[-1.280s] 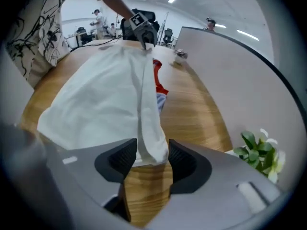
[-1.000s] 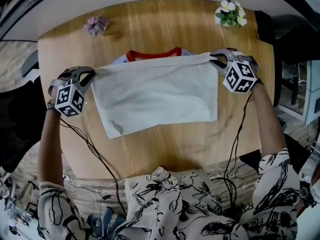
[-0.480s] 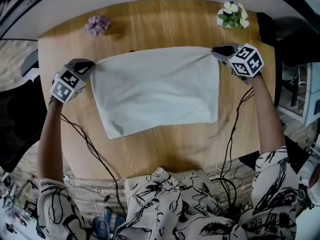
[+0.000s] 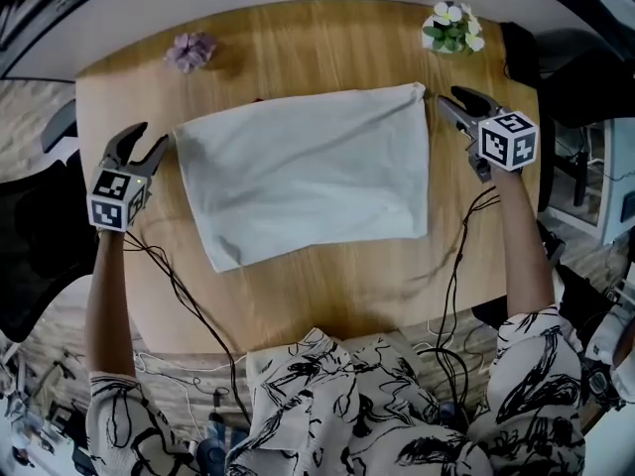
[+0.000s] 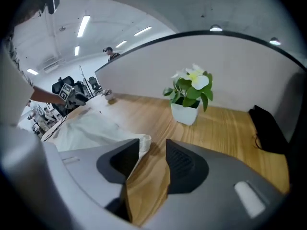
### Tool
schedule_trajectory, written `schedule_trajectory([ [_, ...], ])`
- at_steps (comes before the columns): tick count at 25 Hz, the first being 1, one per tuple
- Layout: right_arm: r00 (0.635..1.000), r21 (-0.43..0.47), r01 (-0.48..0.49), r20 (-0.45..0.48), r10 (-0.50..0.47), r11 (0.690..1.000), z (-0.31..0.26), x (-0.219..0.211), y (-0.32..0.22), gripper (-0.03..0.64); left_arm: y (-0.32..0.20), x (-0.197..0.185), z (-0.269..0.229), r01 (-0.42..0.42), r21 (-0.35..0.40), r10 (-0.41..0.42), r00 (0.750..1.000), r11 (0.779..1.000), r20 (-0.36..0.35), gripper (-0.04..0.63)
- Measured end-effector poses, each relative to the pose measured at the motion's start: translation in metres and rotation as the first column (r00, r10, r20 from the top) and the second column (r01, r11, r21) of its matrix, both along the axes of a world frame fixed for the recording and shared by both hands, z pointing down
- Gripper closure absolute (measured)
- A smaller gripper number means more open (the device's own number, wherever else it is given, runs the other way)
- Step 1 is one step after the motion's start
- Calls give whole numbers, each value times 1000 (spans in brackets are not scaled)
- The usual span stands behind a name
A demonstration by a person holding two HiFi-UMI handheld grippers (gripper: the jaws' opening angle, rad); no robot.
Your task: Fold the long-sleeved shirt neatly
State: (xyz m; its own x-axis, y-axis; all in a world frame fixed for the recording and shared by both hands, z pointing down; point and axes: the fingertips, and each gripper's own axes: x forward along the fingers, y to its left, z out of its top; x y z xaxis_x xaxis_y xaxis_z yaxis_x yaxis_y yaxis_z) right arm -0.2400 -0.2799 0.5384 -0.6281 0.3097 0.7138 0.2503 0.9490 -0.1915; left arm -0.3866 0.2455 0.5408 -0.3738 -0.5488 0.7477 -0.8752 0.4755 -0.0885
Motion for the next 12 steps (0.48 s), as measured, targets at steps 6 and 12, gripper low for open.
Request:
schedule_trajectory([
  [6,1000,22,10,19,-11,1000,-27,94,34,398,19,95,-33,59,91,-59,998,994,7,371],
  [12,1000,-81,2,-28,-5,997,-29,185,92,359,26,216,-28,103,136,-78,981,985,-178,365],
])
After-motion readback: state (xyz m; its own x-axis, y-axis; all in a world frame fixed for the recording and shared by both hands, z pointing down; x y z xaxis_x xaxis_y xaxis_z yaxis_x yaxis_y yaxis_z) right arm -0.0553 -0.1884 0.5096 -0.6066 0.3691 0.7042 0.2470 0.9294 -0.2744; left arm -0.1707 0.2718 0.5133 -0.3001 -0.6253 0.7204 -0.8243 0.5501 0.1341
